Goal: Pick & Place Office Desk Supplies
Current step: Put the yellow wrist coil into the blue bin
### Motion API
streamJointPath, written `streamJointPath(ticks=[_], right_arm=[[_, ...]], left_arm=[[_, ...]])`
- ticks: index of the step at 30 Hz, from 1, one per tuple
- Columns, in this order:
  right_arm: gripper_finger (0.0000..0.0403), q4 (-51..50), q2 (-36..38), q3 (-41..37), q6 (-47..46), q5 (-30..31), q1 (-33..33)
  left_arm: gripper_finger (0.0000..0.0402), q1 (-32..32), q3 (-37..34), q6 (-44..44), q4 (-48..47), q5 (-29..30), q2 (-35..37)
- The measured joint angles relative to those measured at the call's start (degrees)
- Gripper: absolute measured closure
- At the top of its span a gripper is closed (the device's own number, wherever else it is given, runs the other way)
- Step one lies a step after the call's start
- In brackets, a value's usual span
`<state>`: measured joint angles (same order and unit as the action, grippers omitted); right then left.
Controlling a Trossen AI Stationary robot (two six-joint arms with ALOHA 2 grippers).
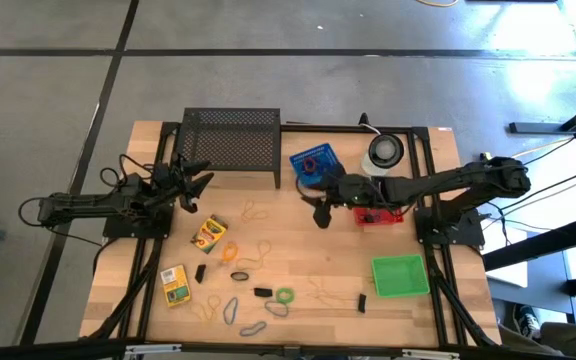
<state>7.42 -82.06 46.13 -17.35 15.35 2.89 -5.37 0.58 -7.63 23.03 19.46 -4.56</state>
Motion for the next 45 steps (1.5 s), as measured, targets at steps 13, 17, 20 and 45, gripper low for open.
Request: streamJointPath(ticks=[13, 17, 20, 45], right_arm=[[0.0213, 0.0, 0.0, 0.0, 3.9, 0.2, 2.6], [0.0213, 0.0, 0.0, 0.0, 3.9, 0.2, 2.7], [0.0213, -0.6, 0.0, 0.0, 3.0, 0.2, 2.6], [0.0213, -1.7, 0.0, 0.0, 2.1, 0.2, 2.6]], left_arm=[[0.0208, 7.9, 1.8, -2.9, -0.1, -1.2, -13.7], [0.0208, 12.1, 4.6, -5.2, -0.9, -1.1, -23.0], [0.0207, 15.5, 7.6, -5.8, -2.4, -0.2, -30.3], [0.0207, 32.0, 35.5, -32.2, -51.1, -8.3, -75.0]])
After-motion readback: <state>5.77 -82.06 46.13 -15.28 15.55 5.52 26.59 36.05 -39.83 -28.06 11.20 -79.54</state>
